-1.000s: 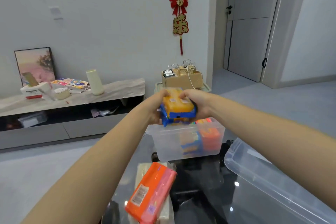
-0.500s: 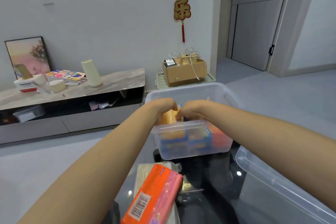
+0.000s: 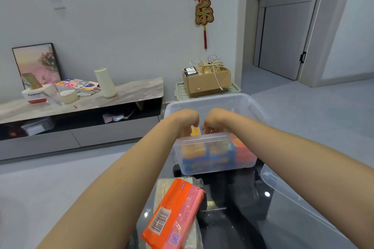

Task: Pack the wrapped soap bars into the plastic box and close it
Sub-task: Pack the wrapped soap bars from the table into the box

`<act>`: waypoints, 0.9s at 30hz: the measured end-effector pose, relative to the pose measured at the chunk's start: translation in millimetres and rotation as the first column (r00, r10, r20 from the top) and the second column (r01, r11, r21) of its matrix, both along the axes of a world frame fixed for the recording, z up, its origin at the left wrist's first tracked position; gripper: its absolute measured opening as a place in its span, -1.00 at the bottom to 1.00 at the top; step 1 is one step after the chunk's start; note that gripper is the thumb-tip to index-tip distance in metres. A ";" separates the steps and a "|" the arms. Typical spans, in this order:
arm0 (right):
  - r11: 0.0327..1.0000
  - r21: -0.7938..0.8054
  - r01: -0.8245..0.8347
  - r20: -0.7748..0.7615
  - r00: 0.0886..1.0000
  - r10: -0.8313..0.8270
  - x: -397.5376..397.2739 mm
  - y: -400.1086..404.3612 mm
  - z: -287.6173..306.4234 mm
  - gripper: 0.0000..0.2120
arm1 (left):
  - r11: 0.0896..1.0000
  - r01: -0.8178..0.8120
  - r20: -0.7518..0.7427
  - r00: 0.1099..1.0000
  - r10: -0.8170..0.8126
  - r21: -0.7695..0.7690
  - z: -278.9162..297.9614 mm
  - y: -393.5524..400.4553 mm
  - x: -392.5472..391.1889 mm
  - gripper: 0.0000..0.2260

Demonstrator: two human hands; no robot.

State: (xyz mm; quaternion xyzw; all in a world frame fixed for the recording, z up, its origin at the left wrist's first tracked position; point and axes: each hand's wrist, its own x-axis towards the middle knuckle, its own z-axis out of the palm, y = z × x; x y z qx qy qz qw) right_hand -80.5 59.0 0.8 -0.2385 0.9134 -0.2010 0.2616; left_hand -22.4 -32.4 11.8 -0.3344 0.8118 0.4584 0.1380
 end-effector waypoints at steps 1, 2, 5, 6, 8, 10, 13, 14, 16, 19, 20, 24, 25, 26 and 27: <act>0.987 -0.146 0.067 0.017 0.998 -0.066 0.9 2.7 1.0 -0.76 | 0.999 -0.036 -0.100 0.994 0.037 0.010 2.0 3.2 3.0 -0.67; 0.952 -0.283 0.118 0.030 0.993 -0.114 3.4 7.3 2.6 -0.75 | 0.998 -0.066 -0.212 0.975 0.069 0.022 4.1 7.3 7.9 -0.73; 0.887 -0.456 0.068 -0.129 0.982 -0.141 19.5 29.7 7.0 -0.72 | 0.998 -0.069 -0.481 0.874 0.062 0.004 10.3 21.9 31.1 -0.74; 0.877 -0.480 0.009 -0.238 0.961 -0.140 27.4 38.6 6.4 -0.71 | 0.999 -0.050 -0.543 0.839 0.031 -0.020 10.7 27.5 41.3 -0.72; 0.843 -0.535 -0.065 -0.363 0.918 -0.160 48.3 57.7 2.2 -0.71 | 0.995 -0.028 -0.608 0.793 -0.035 -0.094 8.7 38.8 64.7 -0.71; 0.796 -0.600 -0.087 -0.372 0.910 -0.180 72.1 74.7 -4.8 -0.72 | 0.980 -0.036 -0.626 0.773 -0.096 -0.195 1.6 50.1 88.1 -0.70; 0.745 -0.662 -0.081 -0.300 0.940 -0.164 110.2 97.5 -15.3 -0.74 | 0.939 -0.090 -0.618 0.772 -0.145 -0.333 -10.2 65.2 123.4 -0.71; 0.747 -0.661 -0.073 -0.276 0.949 -0.152 122.8 104.7 -19.2 -0.74 | 0.929 -0.092 -0.609 0.777 -0.158 -0.358 -14.3 70.4 136.4 -0.72; 0.763 -0.644 -0.050 -0.212 0.971 -0.114 143.0 114.7 -29.2 -0.75 | 0.916 -0.071 -0.576 0.796 -0.186 -0.394 -25.2 78.0 157.5 -0.72; 0.798 -0.602 -0.034 -0.114 0.993 -0.044 172.2 126.5 -44.3 -0.79 | 0.831 -0.089 -0.468 0.857 -0.217 -0.550 -45.2 82.8 183.5 -0.72; 0.816 -0.577 -0.042 -0.100 0.995 -0.020 179.7 129.2 -49.9 -0.79 | 0.775 -0.082 -0.393 0.892 -0.223 -0.626 -51.7 82.7 190.0 -0.70; 0.901 -0.420 -0.104 -0.050 0.995 0.091 208.8 135.7 -75.9 -0.75 | 0.696 0.076 -0.092 0.975 -0.202 -0.714 -73.6 78.6 208.0 -0.52; 0.915 -0.384 -0.123 -0.039 0.992 0.117 214.5 137.1 -82.0 -0.70 | 0.703 0.087 -0.075 0.978 -0.197 -0.706 -77.3 77.2 210.6 -0.50; 0.926 -0.349 -0.147 -0.030 0.989 0.145 218.6 138.3 -87.1 -0.64 | 0.701 0.084 -0.079 0.977 -0.197 -0.709 -80.2 75.7 212.3 -0.49; 0.932 -0.320 -0.169 -0.020 0.985 0.172 222.1 139.6 -91.6 -0.57 | 0.695 0.067 -0.098 0.976 -0.195 -0.716 -83.1 74.8 214.0 -0.48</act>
